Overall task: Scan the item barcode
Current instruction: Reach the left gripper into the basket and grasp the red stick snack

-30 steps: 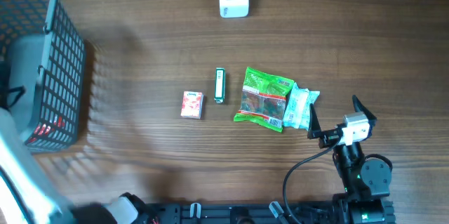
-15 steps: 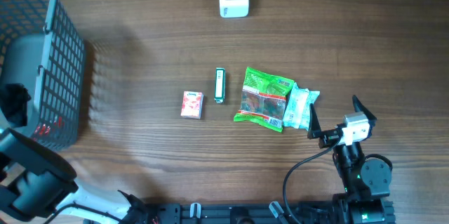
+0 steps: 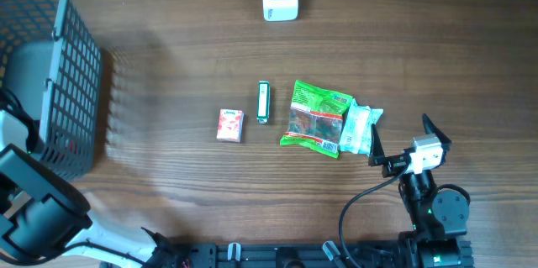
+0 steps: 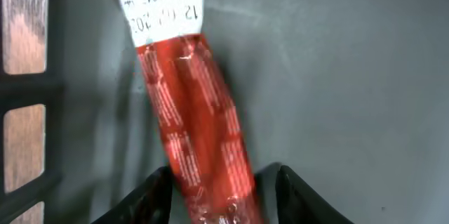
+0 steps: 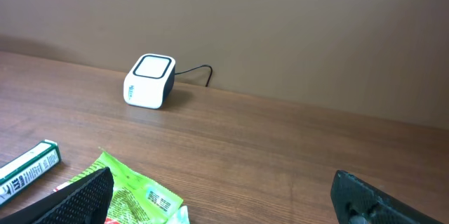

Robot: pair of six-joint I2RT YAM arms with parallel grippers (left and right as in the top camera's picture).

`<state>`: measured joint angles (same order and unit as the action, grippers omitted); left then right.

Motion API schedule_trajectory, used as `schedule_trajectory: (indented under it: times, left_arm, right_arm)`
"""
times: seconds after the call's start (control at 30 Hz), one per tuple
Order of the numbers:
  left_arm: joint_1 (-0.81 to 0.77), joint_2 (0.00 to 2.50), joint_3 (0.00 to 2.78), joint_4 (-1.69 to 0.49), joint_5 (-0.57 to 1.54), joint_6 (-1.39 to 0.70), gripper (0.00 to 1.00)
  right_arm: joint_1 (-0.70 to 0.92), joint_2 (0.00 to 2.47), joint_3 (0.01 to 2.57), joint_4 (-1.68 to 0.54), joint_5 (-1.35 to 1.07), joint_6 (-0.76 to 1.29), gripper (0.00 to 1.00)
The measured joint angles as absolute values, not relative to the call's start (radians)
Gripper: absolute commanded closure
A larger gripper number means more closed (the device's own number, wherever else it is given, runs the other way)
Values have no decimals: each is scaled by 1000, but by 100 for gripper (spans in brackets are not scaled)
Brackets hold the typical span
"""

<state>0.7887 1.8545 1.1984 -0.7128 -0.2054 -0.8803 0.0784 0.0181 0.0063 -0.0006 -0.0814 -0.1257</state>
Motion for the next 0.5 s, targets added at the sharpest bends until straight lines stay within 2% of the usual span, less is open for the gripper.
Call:
schedule_trajectory:
  times: [0.07,0.1,0.17,0.5]
  left_arm:
    - [788,1855,1198,-709,-210,-882,61]
    - [788,1855,1198,-710,-213,-883,70]
    - [788,1855,1196,-709,-217,-894,95]
    - [788,1836,1212,-720,-229,-884,96]
  right_arm:
    - [78,18,6,-1,-81,-126,0]
    - [78,18,6,-1,-81,-126,0]
    - [78,18,6,-1,-81,-126,0]
    - [78,18,6,-1,-81,-126,0]
